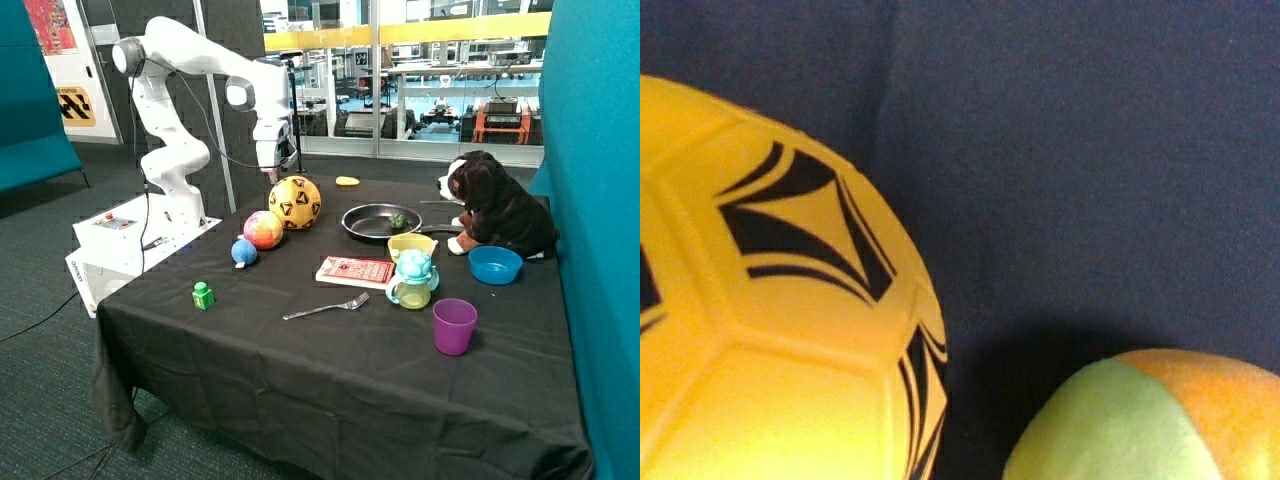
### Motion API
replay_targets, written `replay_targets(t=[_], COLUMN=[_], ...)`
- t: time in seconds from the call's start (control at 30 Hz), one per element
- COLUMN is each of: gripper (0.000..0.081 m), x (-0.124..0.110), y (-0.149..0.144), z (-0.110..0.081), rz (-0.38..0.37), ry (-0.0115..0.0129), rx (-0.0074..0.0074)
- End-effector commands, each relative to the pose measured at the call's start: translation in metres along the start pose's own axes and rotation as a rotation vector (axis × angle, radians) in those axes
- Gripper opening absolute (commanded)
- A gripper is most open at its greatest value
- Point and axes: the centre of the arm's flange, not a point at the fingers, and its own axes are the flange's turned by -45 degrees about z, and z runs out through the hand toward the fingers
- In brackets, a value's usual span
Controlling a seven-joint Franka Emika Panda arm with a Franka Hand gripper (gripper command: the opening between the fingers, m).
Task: Sort the balls from left to right in order of size
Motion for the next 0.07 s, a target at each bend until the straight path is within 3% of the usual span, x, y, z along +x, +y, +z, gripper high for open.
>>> replay_targets(t=[0.0,0.03], gripper=[0.0808,0.0808], x=[0.0058,0.0061], y=[0.0034,0.0037], z=[-0.0024,-0.0027], rz=[-0.008,-0.010], ry=[-0.0035,-0.0035], rx=[0.0014,0.0014])
